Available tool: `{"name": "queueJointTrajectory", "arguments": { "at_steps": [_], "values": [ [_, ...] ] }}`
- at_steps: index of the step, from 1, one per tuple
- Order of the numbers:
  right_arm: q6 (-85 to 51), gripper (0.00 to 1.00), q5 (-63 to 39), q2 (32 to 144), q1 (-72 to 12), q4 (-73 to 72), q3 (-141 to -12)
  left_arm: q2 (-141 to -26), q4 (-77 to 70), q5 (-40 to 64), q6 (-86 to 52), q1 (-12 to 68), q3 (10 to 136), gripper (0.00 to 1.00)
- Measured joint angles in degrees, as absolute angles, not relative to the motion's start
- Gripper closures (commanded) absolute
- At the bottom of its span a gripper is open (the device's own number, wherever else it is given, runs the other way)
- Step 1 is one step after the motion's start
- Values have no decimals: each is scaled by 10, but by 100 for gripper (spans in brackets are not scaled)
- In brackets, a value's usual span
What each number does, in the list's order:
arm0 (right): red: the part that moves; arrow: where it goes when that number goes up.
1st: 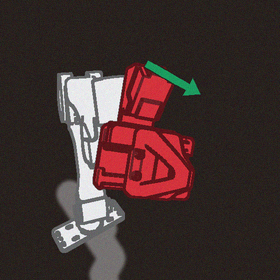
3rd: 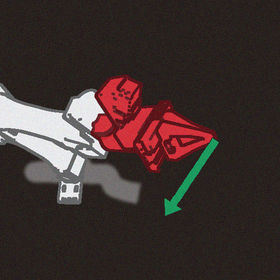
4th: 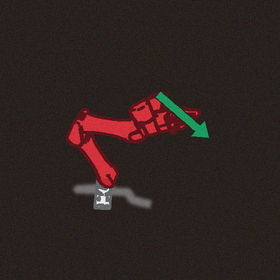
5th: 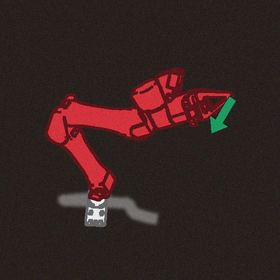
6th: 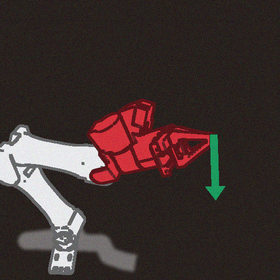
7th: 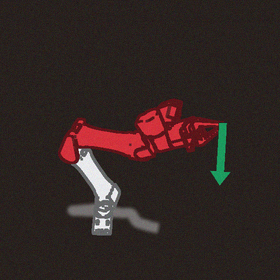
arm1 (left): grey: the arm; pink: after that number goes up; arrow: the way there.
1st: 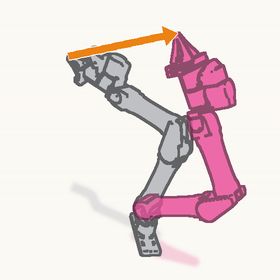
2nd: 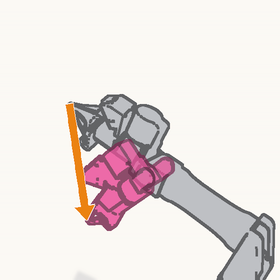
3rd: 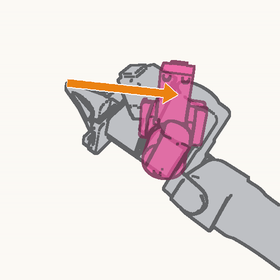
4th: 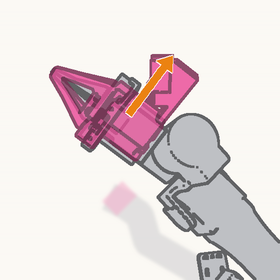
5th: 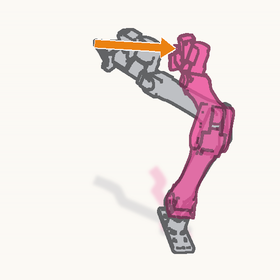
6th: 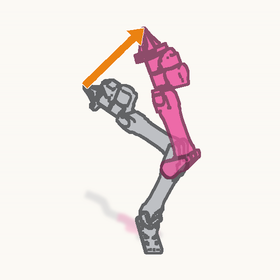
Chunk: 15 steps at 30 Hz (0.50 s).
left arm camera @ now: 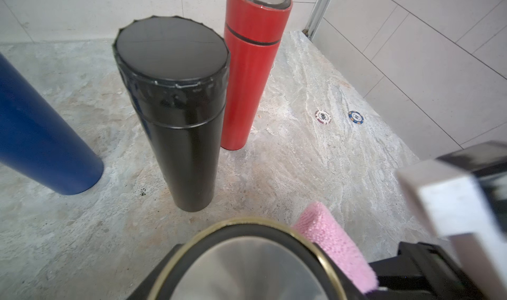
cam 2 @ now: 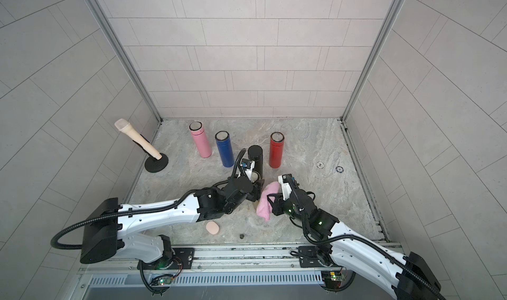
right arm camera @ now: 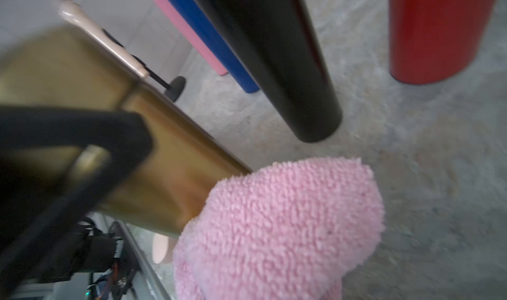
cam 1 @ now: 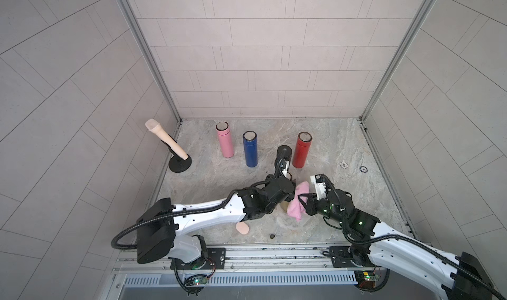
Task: Wipe the surface of the thermos
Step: Wipe the dirt from the surface of the thermos.
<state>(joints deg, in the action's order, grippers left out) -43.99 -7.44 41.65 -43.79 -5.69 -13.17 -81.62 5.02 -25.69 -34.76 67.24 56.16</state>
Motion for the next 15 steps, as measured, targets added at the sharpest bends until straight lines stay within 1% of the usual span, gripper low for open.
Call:
{"name": "queueJointTrajectory", "arguments": {
  "at_steps": [5, 11, 15],
  "values": [
    [-447, 100, -28, 397, -463, -27, -110, -842, 128, -285, -422, 693, 621, 100],
    [-423, 100, 20, 331, -532, -20, -152, -874, 188, -304, -486, 694, 665, 100],
    [-411, 100, 28, 329, -552, -42, -169, -890, 199, -304, -512, 695, 681, 100]
  ]
}}
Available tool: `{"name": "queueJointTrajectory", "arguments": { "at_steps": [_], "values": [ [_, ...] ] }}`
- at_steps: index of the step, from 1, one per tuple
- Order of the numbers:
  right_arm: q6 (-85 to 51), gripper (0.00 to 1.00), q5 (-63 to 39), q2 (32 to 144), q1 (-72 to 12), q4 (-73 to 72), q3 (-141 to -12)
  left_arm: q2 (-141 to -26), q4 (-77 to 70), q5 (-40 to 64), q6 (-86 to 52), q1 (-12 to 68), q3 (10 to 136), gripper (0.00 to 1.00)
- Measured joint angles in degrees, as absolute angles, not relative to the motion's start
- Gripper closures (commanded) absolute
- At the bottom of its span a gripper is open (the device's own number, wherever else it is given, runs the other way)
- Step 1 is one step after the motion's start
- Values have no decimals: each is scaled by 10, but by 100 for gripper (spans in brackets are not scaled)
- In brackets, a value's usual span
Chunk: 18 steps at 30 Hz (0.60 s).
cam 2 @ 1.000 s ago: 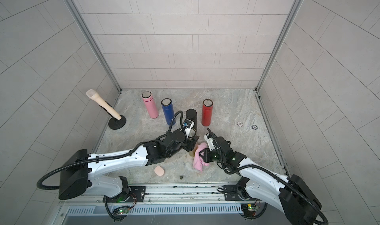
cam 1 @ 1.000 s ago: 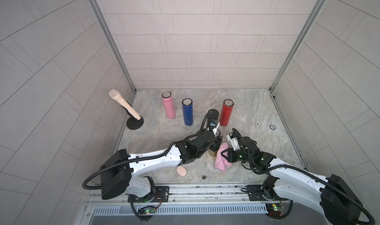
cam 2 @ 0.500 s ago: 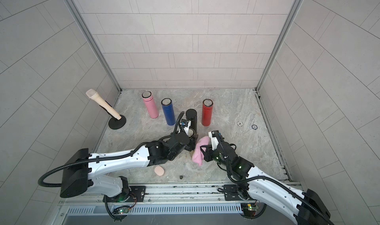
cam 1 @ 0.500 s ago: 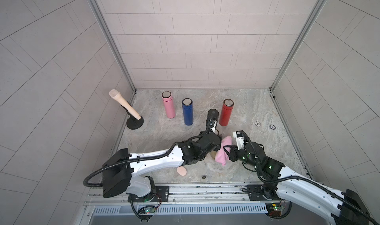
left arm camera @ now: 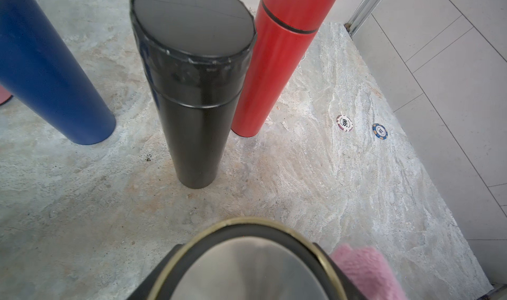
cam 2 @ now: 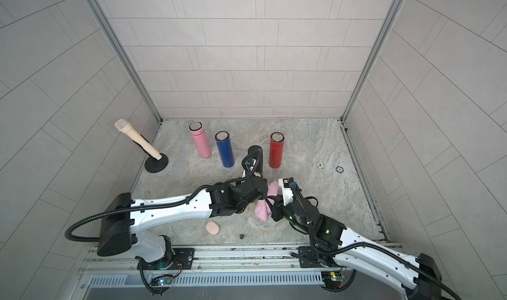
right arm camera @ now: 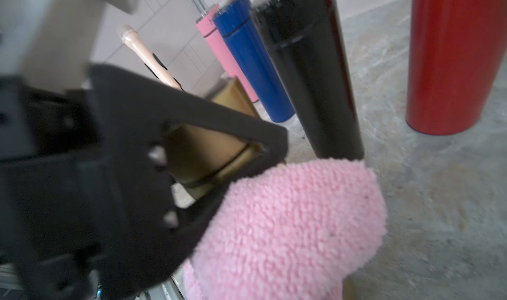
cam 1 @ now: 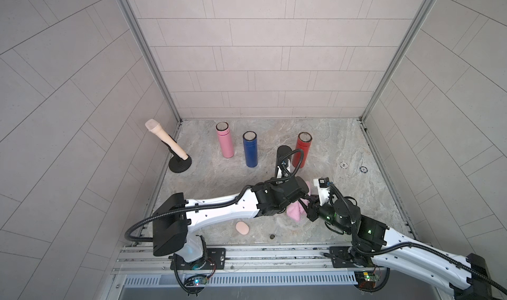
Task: Wipe the surface of the thermos
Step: Wipe the dirt from the surface of the thermos.
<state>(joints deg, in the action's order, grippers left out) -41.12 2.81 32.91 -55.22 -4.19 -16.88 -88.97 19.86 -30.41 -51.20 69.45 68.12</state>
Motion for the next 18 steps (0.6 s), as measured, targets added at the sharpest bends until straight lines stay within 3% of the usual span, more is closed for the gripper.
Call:
{"name": "queueJointTrajectory", "arguments": {
  "at_steps": [5, 11, 18],
  "values": [
    [-422, 100, 49, 353, -560, -74, -136, -897, 217, -318, -523, 693, 690, 100],
    [-446, 100, 104, 304, -579, -44, -56, -905, 209, -307, -525, 694, 703, 100],
    [-446, 100, 164, 173, -574, 107, -145, -905, 163, -263, -410, 697, 705, 100]
  ]
}}
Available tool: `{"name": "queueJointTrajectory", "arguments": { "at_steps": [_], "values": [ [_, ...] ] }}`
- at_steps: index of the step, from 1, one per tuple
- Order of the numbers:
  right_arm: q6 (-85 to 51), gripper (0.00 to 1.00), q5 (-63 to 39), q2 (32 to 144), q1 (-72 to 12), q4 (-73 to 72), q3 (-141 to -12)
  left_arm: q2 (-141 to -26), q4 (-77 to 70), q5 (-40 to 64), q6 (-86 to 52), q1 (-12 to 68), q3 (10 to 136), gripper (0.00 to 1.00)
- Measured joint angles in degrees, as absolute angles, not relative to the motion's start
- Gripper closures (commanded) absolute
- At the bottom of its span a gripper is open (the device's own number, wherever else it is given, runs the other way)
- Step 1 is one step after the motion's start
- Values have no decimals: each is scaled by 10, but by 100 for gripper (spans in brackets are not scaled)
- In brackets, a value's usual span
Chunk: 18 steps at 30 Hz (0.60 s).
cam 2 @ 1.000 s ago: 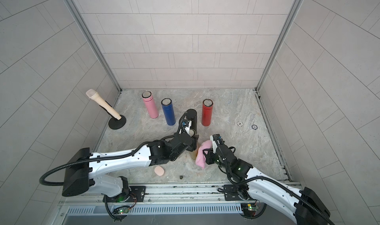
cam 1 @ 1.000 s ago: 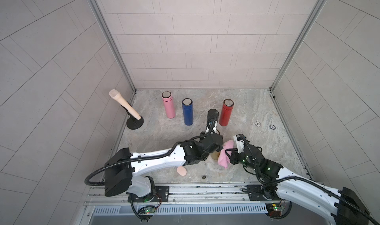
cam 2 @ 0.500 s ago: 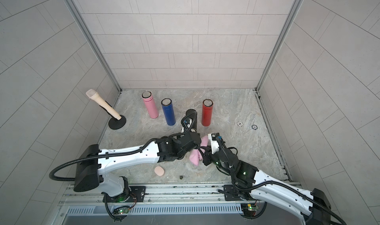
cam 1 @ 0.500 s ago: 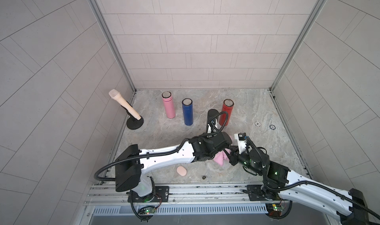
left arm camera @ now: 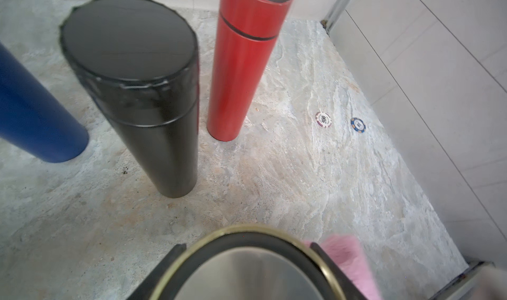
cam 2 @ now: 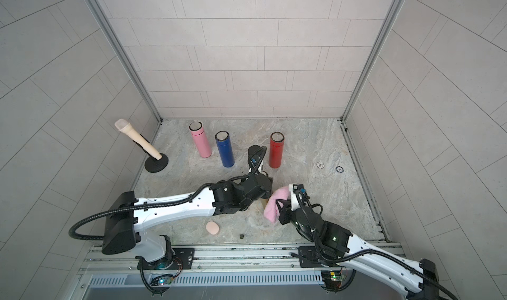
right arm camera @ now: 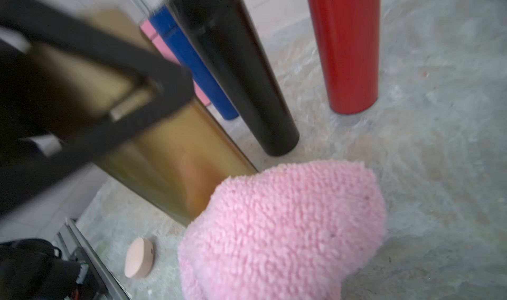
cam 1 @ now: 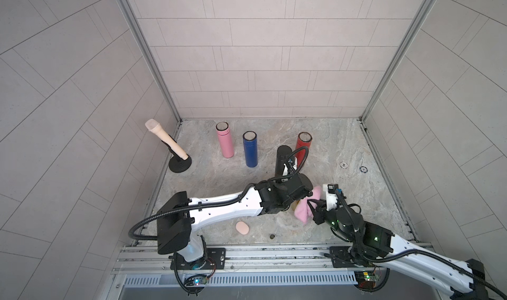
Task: Wipe the surface of the thermos
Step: Wipe the dirt from the surface of the thermos.
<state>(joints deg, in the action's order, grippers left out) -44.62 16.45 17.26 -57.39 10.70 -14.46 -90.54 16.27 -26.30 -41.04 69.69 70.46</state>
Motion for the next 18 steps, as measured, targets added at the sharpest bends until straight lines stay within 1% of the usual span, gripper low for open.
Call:
{"name": "queueJointTrajectory", "arguments": {
  "at_steps": [2, 5, 8, 11, 14, 18],
  "values": [
    [-447, 100, 171, 154, -556, 148, -186, -897, 128, -233, -342, 698, 682, 100],
    [-446, 100, 150, 189, -501, 201, -245, -872, 71, -166, -230, 698, 628, 100],
    [-434, 100, 69, 279, -412, 212, -276, -846, 48, -102, -140, 692, 597, 100],
    [-421, 100, -27, 368, -334, 189, -267, -832, 25, -53, -81, 684, 577, 100],
    [-405, 100, -107, 436, -288, 150, -235, -823, -9, -17, -41, 675, 554, 100],
    [-396, 100, -200, 518, -256, 83, -211, -817, -63, 23, 4, 667, 526, 100]
  ]
}}
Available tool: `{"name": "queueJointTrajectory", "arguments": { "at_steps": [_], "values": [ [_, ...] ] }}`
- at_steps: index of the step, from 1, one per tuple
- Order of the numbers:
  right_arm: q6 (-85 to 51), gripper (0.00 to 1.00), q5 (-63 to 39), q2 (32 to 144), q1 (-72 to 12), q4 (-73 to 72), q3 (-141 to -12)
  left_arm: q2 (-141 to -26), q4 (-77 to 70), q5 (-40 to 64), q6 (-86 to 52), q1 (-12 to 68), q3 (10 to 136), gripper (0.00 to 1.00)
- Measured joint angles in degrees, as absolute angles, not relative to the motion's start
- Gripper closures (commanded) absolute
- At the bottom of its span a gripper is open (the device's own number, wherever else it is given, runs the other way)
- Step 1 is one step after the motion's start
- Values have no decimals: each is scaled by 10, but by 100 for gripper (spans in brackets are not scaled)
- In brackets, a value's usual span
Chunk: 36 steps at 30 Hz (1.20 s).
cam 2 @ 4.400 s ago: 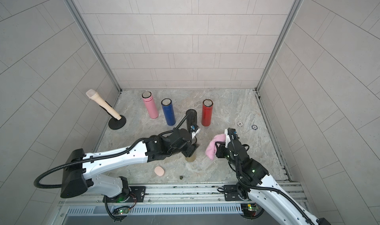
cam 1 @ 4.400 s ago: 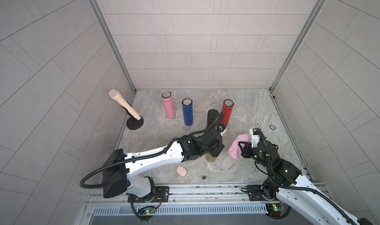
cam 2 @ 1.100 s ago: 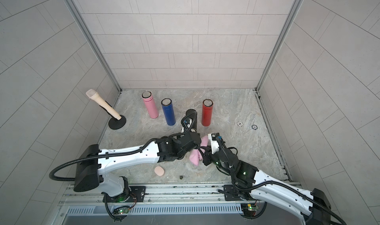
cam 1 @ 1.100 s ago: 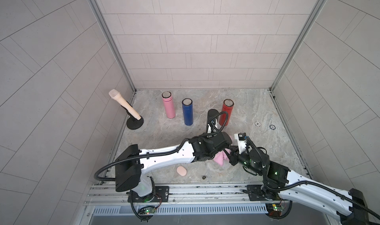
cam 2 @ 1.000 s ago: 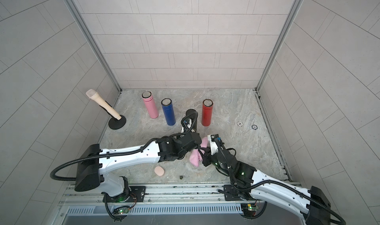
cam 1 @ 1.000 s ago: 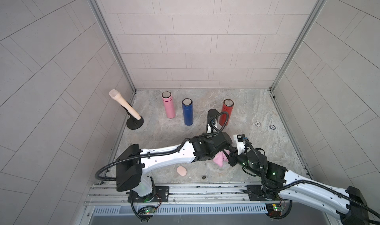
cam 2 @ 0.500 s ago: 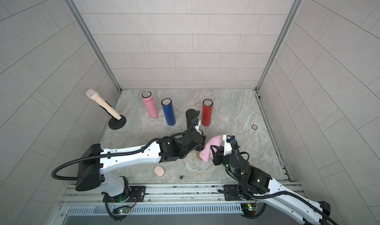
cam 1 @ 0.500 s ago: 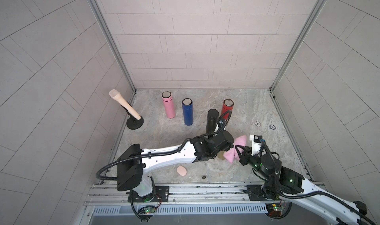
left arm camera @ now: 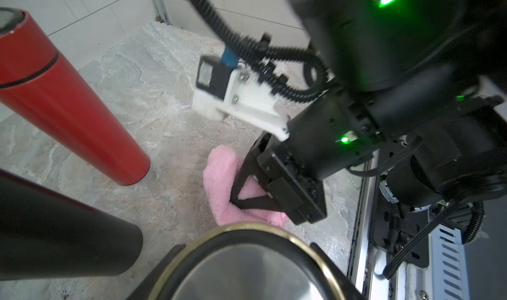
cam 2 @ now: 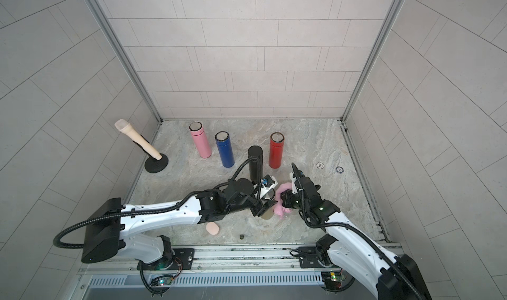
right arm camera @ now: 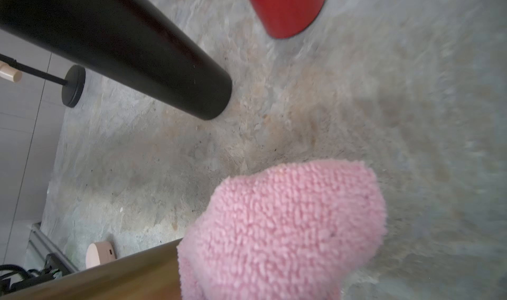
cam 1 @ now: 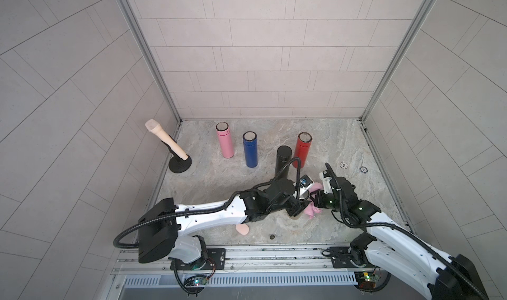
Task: Wipe the surface of the thermos
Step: Wipe the dirt from the surface of the thermos.
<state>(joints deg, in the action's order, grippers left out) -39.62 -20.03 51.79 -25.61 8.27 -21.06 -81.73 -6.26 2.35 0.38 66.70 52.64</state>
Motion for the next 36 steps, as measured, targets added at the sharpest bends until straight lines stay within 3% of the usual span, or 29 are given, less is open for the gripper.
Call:
{"name": "queueJointTrajectory", "arguments": {
  "at_steps": [7, 16, 26, 30, 36],
  "values": [
    [-391, 100, -303, 578, -235, 1, -205, -818, -153, 65, 36, 656, 486, 100],
    [-408, 100, -391, 479, -200, 13, -301, -820, -183, 59, 34, 648, 474, 100],
    [-417, 100, -339, 374, -193, 192, -442, -819, -199, 0, 11, 647, 466, 100],
    [-439, 100, -318, 315, -193, 223, -465, -820, -127, -40, -15, 646, 501, 100],
    [-463, 100, -320, 339, -203, 254, -457, -820, -91, -41, -26, 644, 515, 100]
  ]
}}
